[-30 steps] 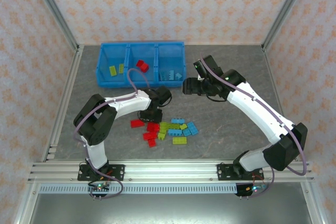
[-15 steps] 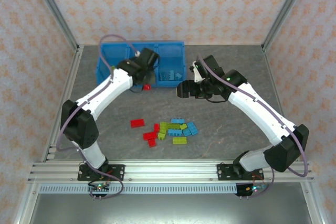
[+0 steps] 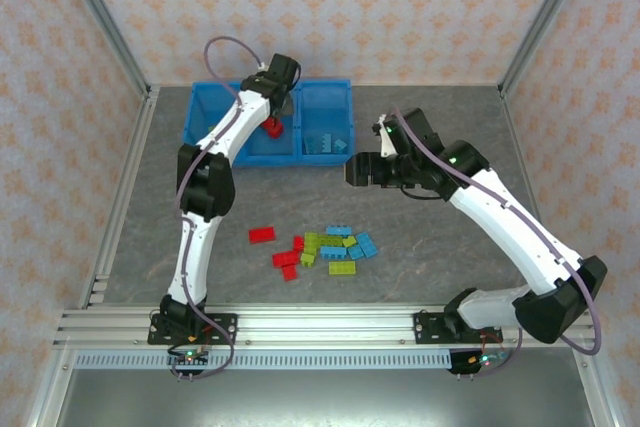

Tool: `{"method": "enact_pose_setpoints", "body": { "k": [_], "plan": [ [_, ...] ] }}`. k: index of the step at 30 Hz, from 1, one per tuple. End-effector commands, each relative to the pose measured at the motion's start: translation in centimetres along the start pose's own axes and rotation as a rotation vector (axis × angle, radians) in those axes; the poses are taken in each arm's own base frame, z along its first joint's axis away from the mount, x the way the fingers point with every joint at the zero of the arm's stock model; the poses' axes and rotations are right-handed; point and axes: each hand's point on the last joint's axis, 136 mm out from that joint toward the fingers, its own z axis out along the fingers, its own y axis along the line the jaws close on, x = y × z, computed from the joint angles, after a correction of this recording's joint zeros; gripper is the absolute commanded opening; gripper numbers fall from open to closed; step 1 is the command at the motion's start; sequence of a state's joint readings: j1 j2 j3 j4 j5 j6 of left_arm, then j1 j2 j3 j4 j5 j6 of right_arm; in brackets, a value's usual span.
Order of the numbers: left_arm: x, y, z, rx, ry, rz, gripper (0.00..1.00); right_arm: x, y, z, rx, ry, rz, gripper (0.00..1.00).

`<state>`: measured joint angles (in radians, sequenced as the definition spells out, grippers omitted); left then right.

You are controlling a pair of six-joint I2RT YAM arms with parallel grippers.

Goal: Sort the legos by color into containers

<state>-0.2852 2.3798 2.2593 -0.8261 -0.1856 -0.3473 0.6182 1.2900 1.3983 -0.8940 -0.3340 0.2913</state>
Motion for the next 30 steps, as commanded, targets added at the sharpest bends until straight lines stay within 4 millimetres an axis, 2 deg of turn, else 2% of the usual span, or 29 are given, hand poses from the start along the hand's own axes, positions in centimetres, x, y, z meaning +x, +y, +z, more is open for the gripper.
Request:
{"method": "enact_pose_setpoints", "body": {
  "k": [1,4,7,10,13,14,15,18,23,26,28,30],
  "plan": [
    [-1.9,0.7,-2.5,0.025,-0.021,-0.029,0.48,-0.3,-0.7,-0.5,0.03,-0.033,0.014,0.77],
    [-2.3,0.7,-3.8,0.049,-0.031,-0.029,0.52,-0.5,-0.6,-0.5,0.033,-0.042,0.019,0.77],
    [-3.0,0.6,-6.0,0.098,-0.051,-0.04,0.52,-0.7,-1.2,-0.1,0.064,-0.049,0.023,0.77],
    [-3.2,0.1,-9.6,0.207,-0.06,-0.075,0.5,-0.2,-2.5,0.7,0.126,-0.034,0.01,0.77],
    [-3.2,0.3,-14.3,0.324,-0.11,-0.12,0.49,0.9,-3.7,2.0,0.172,0.02,-0.03,0.77],
    [-3.3,0.8,-16.7,0.361,-0.145,-0.124,0.49,1.5,-4.0,2.6,0.185,0.046,-0.05,0.77],
    [-3.0,1.1,-18.2,0.384,-0.167,-0.12,0.49,1.9,-4.1,3.0,0.192,0.068,-0.069,0.77],
    [-1.1,2.3,-22.1,0.445,-0.217,-0.052,0.49,3.7,-4.0,4.9,0.194,0.156,-0.139,0.77],
    [4.0,3.3,-27.6,0.572,-0.272,0.183,0.51,7.8,-3.2,8.9,0.162,0.368,-0.202,0.76],
    [6.8,4.3,-29.2,0.578,-0.309,0.328,0.54,9.4,-3.0,11.0,0.178,0.439,-0.109,0.77],
    [8.9,4.8,-29.3,0.579,-0.321,0.424,0.57,10.4,-2.9,12.4,0.201,0.464,0.019,0.8],
    [10.5,4.9,-29.0,0.587,-0.32,0.492,0.64,11.1,-2.8,12.9,0.219,0.478,0.092,0.83]
  ]
}}
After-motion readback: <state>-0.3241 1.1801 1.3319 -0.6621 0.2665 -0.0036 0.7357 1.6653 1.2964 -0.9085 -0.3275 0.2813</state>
